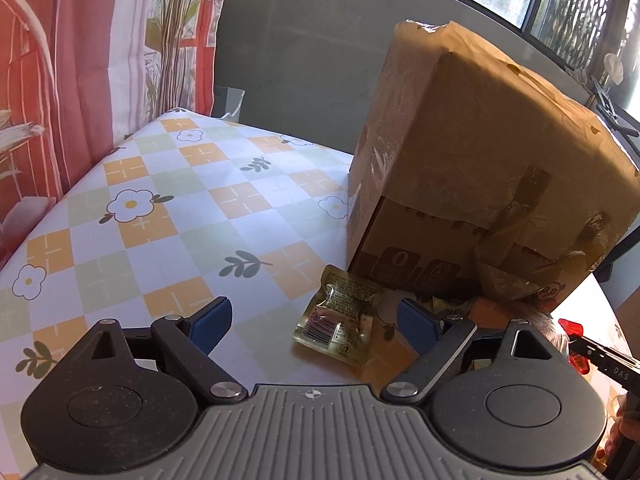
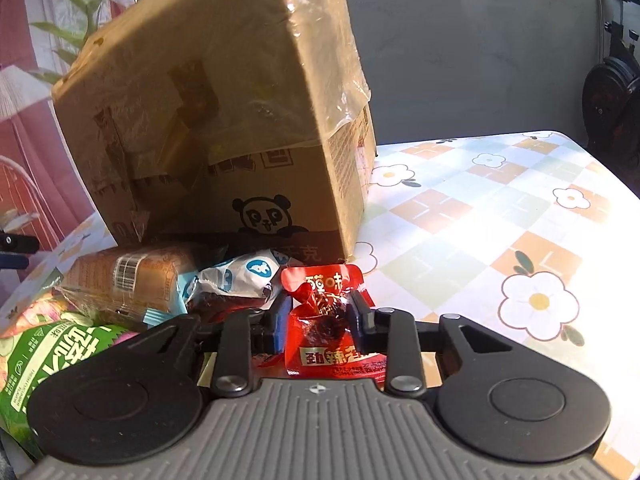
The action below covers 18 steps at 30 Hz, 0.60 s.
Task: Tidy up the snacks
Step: 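Close the left tool on the gold clear packet while the right tool grasps the red candy packet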
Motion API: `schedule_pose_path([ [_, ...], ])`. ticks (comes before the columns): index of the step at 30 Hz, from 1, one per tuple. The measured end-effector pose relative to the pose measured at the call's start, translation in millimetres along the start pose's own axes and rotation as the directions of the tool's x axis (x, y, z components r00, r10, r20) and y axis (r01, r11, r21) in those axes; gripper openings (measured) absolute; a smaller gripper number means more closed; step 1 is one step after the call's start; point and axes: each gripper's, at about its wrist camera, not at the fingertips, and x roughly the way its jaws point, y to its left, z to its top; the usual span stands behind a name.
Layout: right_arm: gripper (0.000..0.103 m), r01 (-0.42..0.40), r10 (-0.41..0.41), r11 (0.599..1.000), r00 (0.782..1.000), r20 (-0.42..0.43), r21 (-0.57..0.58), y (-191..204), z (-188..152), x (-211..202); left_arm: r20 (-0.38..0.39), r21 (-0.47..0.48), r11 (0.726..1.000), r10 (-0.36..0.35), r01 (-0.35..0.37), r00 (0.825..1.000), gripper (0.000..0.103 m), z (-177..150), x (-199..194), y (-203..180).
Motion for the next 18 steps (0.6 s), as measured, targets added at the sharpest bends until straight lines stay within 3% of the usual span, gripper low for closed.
schedule_pose_path([
  [5,0.017,0.007,-0.009,0.999,0.998,0.066,0.033,-6.0,-1.1,-7.9,-0.029,0.047,0.998,0.04,-0.039,0.999,0.085,-4.8,8.0,-3.4],
  [8,0.017,0.015,-0.015,1.0,0.998,0.061,0.003,-2.7,-0.9,-4.2,-0.059,0.076,0.996,0.042,-0.038,0.997,0.08,-7.8,15.9,-6.2],
  [13,0.017,0.015,-0.014,1.0,0.999,0.048,-0.017,-1.4,-1.9,1.8,-0.06,0.146,0.989,0.028,-0.019,0.998,0.08,-9.0,29.3,-17.2],
  [18,0.017,0.011,-0.01,1.0,0.999,0.043,-0.026,-3.0,-2.3,0.5,-0.069,0.275,0.961,0.011,0.008,0.998,0.08,-9.6,55.1,-34.8],
])
